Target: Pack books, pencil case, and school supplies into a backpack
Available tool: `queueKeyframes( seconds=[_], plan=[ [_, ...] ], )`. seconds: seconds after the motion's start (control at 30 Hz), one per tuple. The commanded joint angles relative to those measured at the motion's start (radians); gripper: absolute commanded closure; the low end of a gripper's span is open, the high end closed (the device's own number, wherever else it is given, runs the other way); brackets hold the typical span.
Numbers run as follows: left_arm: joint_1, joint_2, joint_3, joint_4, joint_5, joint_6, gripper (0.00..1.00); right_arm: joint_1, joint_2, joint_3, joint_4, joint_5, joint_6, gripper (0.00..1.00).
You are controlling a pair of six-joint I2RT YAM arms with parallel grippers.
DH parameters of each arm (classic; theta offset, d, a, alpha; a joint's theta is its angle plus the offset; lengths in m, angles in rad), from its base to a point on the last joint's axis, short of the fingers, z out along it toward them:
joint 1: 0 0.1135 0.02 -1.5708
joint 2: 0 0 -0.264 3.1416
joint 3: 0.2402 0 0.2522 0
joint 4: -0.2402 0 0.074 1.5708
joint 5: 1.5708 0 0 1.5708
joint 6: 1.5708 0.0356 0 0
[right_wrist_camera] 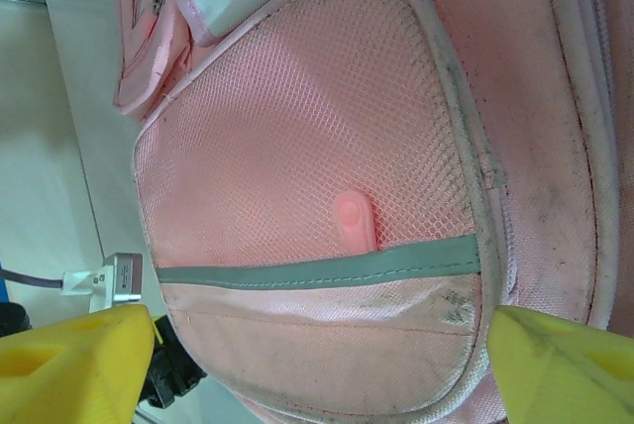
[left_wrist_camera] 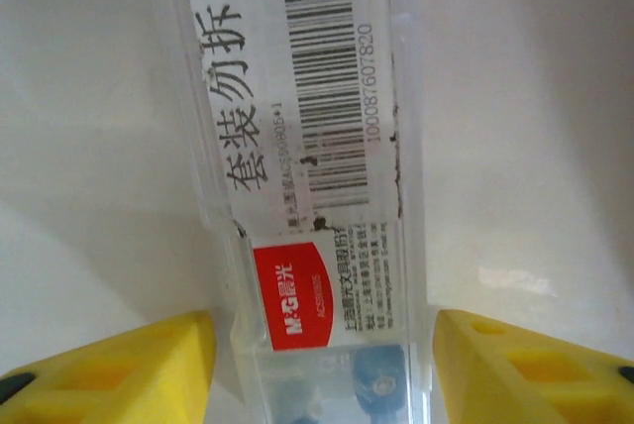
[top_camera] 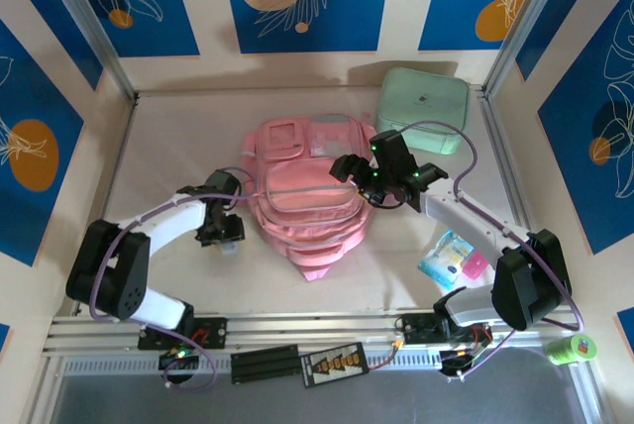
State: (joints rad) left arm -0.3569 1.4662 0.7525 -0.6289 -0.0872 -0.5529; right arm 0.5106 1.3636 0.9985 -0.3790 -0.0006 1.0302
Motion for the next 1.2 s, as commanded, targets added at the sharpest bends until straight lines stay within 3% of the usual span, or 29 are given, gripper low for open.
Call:
queueKeyframes(
  seconds=[0.0,0.3,0.6,0.9,1.17],
  plan=[
    [-0.005,0.022,0.02,-0.014,-0.026,-0.013,0.45,0.005,0.0,0.029,-0.009,-0.013,-0.002,0.12],
    [-0.004,0.019,0.019,-0.016,-0.008,-0.001,0.59,0.006,0.003,0.038,-0.011,-0.016,-0.006,0.13],
    [-0.005,-0.15,0.096,-0.158,0.059,0.054,0.61,0.014,0.008,0.025,0.062,-0.097,-0.031,0.13],
    [-0.067,-0.295,0.211,-0.101,0.297,0.124,0.63,0.061,0.092,0.071,0.195,-0.281,-0.071,0.15],
    [-0.179,-0.263,0.256,0.04,0.419,0.207,0.63,0.096,0.168,0.145,0.216,-0.406,-0.111,0.23]
  ],
)
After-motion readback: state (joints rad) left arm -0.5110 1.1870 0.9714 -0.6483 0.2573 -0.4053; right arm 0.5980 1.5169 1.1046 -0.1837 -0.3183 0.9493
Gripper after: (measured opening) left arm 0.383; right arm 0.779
